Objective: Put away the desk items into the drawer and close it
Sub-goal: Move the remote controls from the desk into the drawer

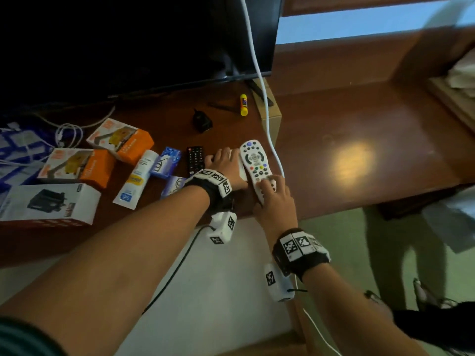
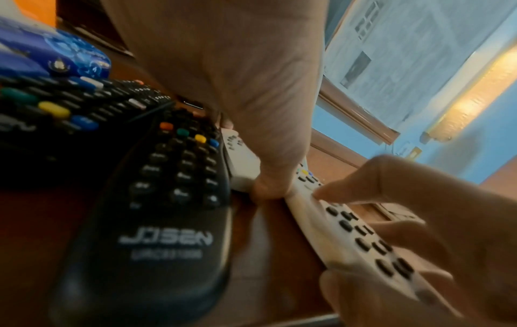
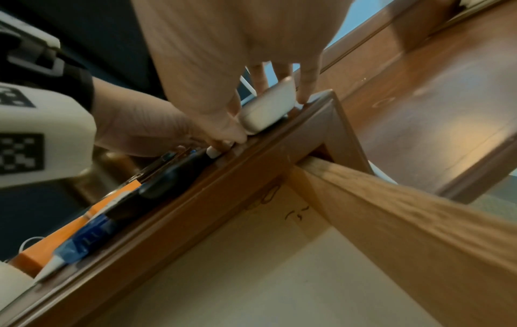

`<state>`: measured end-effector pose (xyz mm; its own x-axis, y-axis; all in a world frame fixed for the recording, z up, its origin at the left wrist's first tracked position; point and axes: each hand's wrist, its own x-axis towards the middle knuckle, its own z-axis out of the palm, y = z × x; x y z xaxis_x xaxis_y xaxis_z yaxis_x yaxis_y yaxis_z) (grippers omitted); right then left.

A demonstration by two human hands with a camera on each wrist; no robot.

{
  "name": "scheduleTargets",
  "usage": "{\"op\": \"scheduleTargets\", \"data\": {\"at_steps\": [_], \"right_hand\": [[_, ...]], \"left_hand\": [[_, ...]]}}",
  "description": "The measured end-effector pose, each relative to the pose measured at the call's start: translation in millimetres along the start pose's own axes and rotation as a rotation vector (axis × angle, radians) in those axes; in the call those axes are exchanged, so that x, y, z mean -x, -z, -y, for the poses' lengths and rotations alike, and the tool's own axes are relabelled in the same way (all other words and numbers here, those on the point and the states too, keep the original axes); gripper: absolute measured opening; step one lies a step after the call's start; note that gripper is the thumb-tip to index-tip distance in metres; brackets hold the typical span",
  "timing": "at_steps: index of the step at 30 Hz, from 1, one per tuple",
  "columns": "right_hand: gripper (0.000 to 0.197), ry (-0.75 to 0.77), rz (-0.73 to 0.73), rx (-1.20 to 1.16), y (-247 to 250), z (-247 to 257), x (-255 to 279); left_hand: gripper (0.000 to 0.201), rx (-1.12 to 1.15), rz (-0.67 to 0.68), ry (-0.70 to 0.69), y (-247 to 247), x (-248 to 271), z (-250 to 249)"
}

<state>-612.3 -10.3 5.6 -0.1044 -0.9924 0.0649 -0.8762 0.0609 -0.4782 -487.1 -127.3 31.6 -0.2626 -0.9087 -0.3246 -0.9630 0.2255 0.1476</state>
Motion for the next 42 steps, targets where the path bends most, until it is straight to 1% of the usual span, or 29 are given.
{"op": "scheduleTargets", "data": {"at_steps": [4,7,9,12,14,16,18,20,23,24,28,32,34,37,40,42], "right_hand": [[0.044,-0.043,-0.069,-0.029,-1,2,13],[0.048,-0.110,0.006,-0.023,7,-1,23],[0.051,-0.197,0.047,-0.058,14,-4,35],[0.063,-0.341,0.061,-0.239,16,-10,63],[0.068,-0.425,0.053,-0.468,16,-13,88],[0.068,-0.512,0.063,-0.693,18,-15,114],[0.069,-0.592,0.082,-0.805,15,-18,136],[0.066,-0.674,0.104,-0.845,5,-18,153],[0.049,-0.758,0.118,-0.829,-8,-10,169],[0.047,-0.787,0.128,-0.820,-10,-6,172],[0.055,-0.832,0.223,-0.701,-17,10,180],[0.044,-0.860,0.267,-0.528,-25,23,184],[0.048,-0.901,0.275,-0.488,-28,30,182],[0.057,-0.937,0.312,-0.434,-36,38,172],[0.067,-0.932,0.377,-0.308,-46,41,163],[0.068,-0.944,0.418,-0.259,-50,42,158]], "left_hand": [[0.099,-0.083,-0.076,-0.046,1,10,-6],[0.104,-0.124,-0.111,-0.068,2,29,-12],[0.107,-0.094,-0.152,-0.079,-1,46,-14],[0.106,-0.012,-0.212,-0.124,-11,80,-15],[0.106,0.037,-0.229,-0.142,-21,106,-13],[0.105,0.090,-0.251,-0.147,-34,130,-9],[0.104,0.171,-0.245,-0.167,-47,152,-3],[0.103,0.263,-0.211,-0.204,-58,170,3],[0.101,0.405,-0.135,-0.250,-75,193,12],[0.100,0.455,-0.109,-0.258,-83,201,15],[0.097,0.603,0.022,-0.222,-115,227,25],[0.102,0.657,0.170,-0.135,-139,235,39],[0.100,0.670,0.194,-0.111,-150,237,45],[0.101,0.663,0.190,-0.065,-161,235,50],[0.106,0.614,0.228,-0.026,-164,233,48],[0.111,0.581,0.259,-0.023,-165,232,45]]}}
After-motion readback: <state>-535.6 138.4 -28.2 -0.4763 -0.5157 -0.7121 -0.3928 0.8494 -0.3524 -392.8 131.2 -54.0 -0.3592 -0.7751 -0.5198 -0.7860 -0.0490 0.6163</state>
